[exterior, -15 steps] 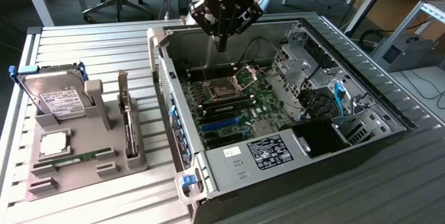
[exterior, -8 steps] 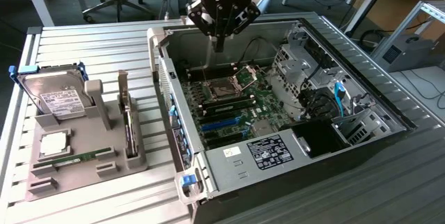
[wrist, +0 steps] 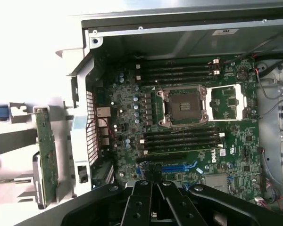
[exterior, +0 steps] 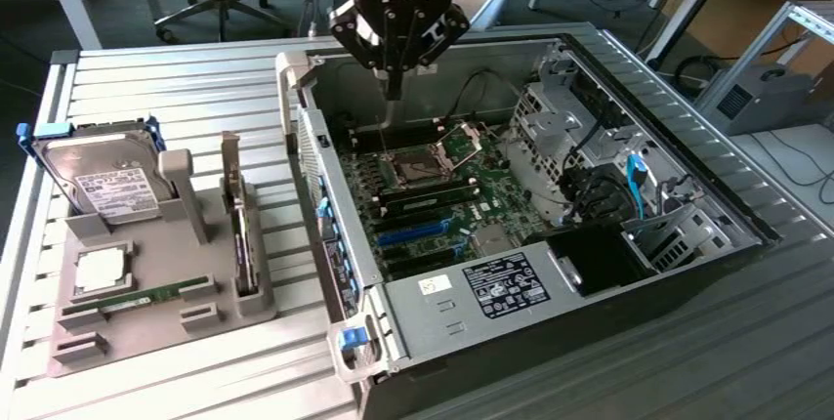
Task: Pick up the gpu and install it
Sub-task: 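Reach for the gpu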
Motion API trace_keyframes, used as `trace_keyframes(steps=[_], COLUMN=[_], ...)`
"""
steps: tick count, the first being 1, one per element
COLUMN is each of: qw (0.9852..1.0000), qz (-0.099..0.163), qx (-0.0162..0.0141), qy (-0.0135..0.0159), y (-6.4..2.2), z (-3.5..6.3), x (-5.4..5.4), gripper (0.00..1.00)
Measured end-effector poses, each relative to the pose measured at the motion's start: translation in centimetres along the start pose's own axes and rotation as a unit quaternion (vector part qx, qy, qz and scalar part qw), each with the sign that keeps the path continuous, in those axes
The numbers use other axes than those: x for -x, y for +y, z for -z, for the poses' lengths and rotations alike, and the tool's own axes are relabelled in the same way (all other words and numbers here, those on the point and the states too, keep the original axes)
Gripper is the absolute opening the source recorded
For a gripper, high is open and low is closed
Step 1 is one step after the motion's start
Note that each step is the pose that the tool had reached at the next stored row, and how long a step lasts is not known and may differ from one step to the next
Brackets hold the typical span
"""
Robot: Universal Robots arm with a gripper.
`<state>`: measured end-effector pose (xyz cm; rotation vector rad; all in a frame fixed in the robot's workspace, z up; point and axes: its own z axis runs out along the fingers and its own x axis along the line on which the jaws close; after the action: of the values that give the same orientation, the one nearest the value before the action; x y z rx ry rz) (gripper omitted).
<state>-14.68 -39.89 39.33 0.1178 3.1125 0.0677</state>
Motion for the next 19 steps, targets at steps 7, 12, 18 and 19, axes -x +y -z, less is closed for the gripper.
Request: trace_keyframes(steps=[7,12,18,19], qw=[1.0,1.0,1.0,1.0], qz=[0.0,0.0,0.0,0.0], qx=[0.0,0.0,0.0,0.0], qy=[0.0,0.0,0.0,0.0], y=[-0.11,-0.17,-0.27,-0.28], z=[0.04,0.06,0.1,0.11], x=[-1.5,-2.3,-3.5,-3.8], gripper=[0.11,0.11,0.11,0.11])
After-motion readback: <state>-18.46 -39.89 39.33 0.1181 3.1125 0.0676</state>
